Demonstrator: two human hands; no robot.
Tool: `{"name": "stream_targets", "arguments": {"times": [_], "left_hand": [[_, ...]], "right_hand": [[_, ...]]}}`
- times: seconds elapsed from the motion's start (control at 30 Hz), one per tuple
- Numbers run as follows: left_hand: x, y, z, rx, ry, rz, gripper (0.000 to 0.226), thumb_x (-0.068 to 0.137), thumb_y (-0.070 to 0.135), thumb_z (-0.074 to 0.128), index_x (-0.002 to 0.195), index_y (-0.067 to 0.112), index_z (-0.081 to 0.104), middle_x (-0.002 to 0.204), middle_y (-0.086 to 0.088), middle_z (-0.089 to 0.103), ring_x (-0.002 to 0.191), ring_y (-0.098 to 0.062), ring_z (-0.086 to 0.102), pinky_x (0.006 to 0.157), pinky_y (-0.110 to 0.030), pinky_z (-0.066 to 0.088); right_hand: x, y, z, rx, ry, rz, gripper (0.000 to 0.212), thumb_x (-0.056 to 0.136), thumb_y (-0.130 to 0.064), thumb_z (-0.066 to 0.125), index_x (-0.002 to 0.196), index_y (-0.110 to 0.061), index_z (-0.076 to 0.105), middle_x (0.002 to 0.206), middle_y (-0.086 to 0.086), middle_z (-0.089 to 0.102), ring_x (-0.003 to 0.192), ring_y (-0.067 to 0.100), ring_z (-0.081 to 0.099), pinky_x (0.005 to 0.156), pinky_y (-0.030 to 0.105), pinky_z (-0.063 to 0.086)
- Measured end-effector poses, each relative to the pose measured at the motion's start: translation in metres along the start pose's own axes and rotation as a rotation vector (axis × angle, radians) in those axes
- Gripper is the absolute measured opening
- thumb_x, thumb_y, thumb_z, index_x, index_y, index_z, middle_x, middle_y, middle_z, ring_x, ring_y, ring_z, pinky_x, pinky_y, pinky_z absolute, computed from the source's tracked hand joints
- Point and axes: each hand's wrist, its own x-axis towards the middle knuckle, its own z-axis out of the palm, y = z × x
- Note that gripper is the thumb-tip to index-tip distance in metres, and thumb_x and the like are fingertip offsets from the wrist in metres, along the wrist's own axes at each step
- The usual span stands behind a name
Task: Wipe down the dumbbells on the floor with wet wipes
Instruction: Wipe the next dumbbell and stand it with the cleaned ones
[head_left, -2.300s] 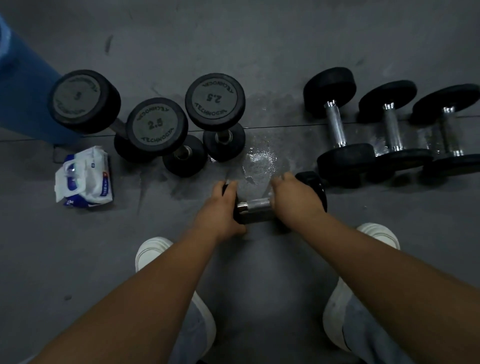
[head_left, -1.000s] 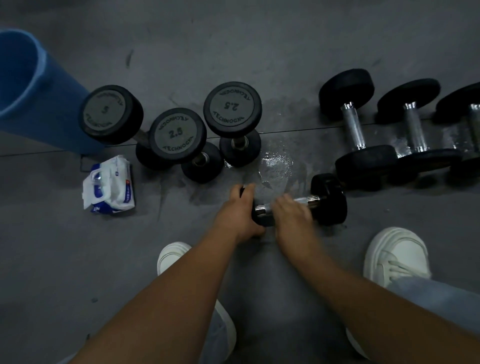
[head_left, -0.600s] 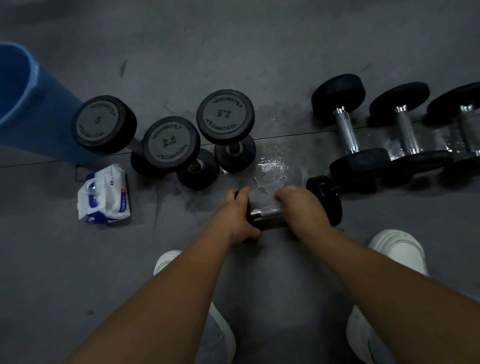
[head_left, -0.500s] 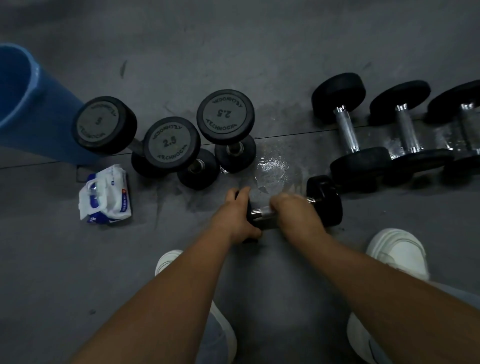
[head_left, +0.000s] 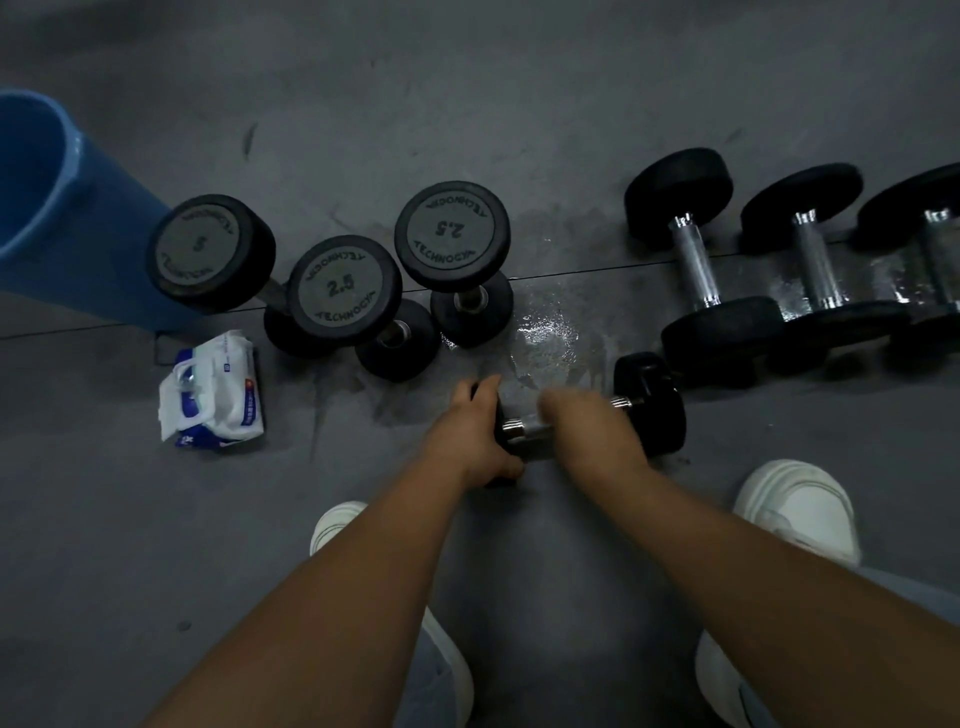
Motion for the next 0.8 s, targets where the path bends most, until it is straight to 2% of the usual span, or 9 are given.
{"name": "stream_targets", "arguments": {"times": [0.07, 0.2, 0.3, 0.4, 0.47, 0.53, 0.6, 0.67, 0.8], "left_hand": [[0.001, -0.002, 0.0, -0.004, -0.008, -0.001, 0.122, 0.055, 0.025, 0.089, 0.154, 0.022, 0.018, 0.155, -0.003, 0.015, 0.13, -0.03, 0.048, 0.104, -0.04, 0.046], [-0.002, -0.001, 0.002, 0.006, 0.014, -0.004, 0.122, 0.054, 0.027, 0.088, 0.154, 0.025, 0.017, 0.155, 0.001, 0.014, 0.129, -0.029, 0.048, 0.103, -0.039, 0.047], [-0.007, -0.002, 0.002, -0.005, 0.056, 0.023, 0.119, 0.053, 0.032, 0.085, 0.151, 0.029, 0.017, 0.15, 0.005, 0.015, 0.119, -0.031, 0.053, 0.096, -0.042, 0.051], [-0.024, -0.008, 0.019, -0.211, 0.224, 0.032, 0.1, 0.059, 0.03, 0.082, 0.143, 0.03, 0.027, 0.14, 0.002, 0.033, 0.113, -0.023, 0.054, 0.096, -0.033, 0.048], [-0.034, -0.002, 0.028, -0.346, 0.284, -0.039, 0.091, 0.07, 0.022, 0.077, 0.145, 0.035, 0.027, 0.13, 0.0, 0.052, 0.109, -0.021, 0.057, 0.088, -0.025, 0.045], [-0.03, 0.003, 0.028, -0.307, 0.256, -0.095, 0.087, 0.079, 0.023, 0.071, 0.149, 0.036, 0.022, 0.119, -0.005, 0.063, 0.104, -0.027, 0.062, 0.079, -0.023, 0.043], [-0.021, 0.003, 0.015, -0.199, 0.177, -0.133, 0.084, 0.084, 0.033, 0.067, 0.152, 0.033, 0.02, 0.127, -0.01, 0.062, 0.112, -0.031, 0.06, 0.085, -0.027, 0.045], [-0.015, 0.004, 0.005, -0.17, 0.116, -0.165, 0.081, 0.085, 0.04, 0.065, 0.152, 0.03, 0.021, 0.132, -0.011, 0.059, 0.118, -0.031, 0.057, 0.091, -0.03, 0.045], [-0.024, 0.015, 0.01, -0.145, 0.253, -0.164, 0.081, 0.09, 0.04, 0.063, 0.153, 0.023, 0.017, 0.131, -0.015, 0.059, 0.117, -0.034, 0.057, 0.089, -0.034, 0.044]], "right_hand": [[-0.009, -0.011, 0.008, -0.027, -0.123, -0.191, 0.015, 0.082, -0.016, 0.058, 0.097, -0.02, 0.059, 0.102, 0.006, 0.066, 0.096, 0.028, 0.062, 0.073, 0.034, 0.045], [0.004, 0.011, 0.006, 0.066, 0.022, 0.067, 0.016, 0.084, -0.011, 0.05, 0.093, -0.022, 0.056, 0.101, 0.007, 0.064, 0.093, 0.03, 0.061, 0.071, 0.032, 0.041], [0.004, 0.017, 0.018, -0.168, -0.066, -0.113, 0.022, 0.085, -0.011, 0.049, 0.103, -0.019, 0.057, 0.11, 0.006, 0.059, 0.104, 0.028, 0.055, 0.088, 0.033, 0.037], [0.005, 0.028, 0.023, -0.374, -0.118, -0.14, 0.037, 0.086, -0.018, 0.048, 0.123, -0.022, 0.047, 0.122, 0.005, 0.052, 0.114, 0.027, 0.052, 0.099, 0.039, 0.033], [0.009, 0.033, 0.022, -0.439, -0.127, -0.078, 0.034, 0.09, -0.018, 0.046, 0.123, -0.025, 0.045, 0.124, 0.005, 0.052, 0.114, 0.026, 0.053, 0.098, 0.041, 0.034], [0.018, 0.032, 0.016, -0.425, -0.236, -0.076, 0.031, 0.091, -0.019, 0.048, 0.121, -0.025, 0.047, 0.124, 0.008, 0.053, 0.115, 0.028, 0.053, 0.095, 0.042, 0.037], [0.026, 0.031, 0.007, -0.367, -0.445, -0.077, 0.035, 0.089, -0.02, 0.053, 0.124, -0.024, 0.047, 0.126, 0.008, 0.053, 0.115, 0.029, 0.054, 0.092, 0.042, 0.041], [0.025, 0.032, 0.003, -0.37, -0.514, -0.093, 0.037, 0.088, -0.019, 0.054, 0.124, -0.023, 0.048, 0.126, 0.008, 0.053, 0.114, 0.029, 0.056, 0.09, 0.039, 0.044], [0.012, 0.031, 0.005, -0.38, -0.226, -0.084, 0.036, 0.086, -0.013, 0.053, 0.122, -0.016, 0.049, 0.12, 0.009, 0.051, 0.113, 0.03, 0.053, 0.091, 0.038, 0.041]]}}
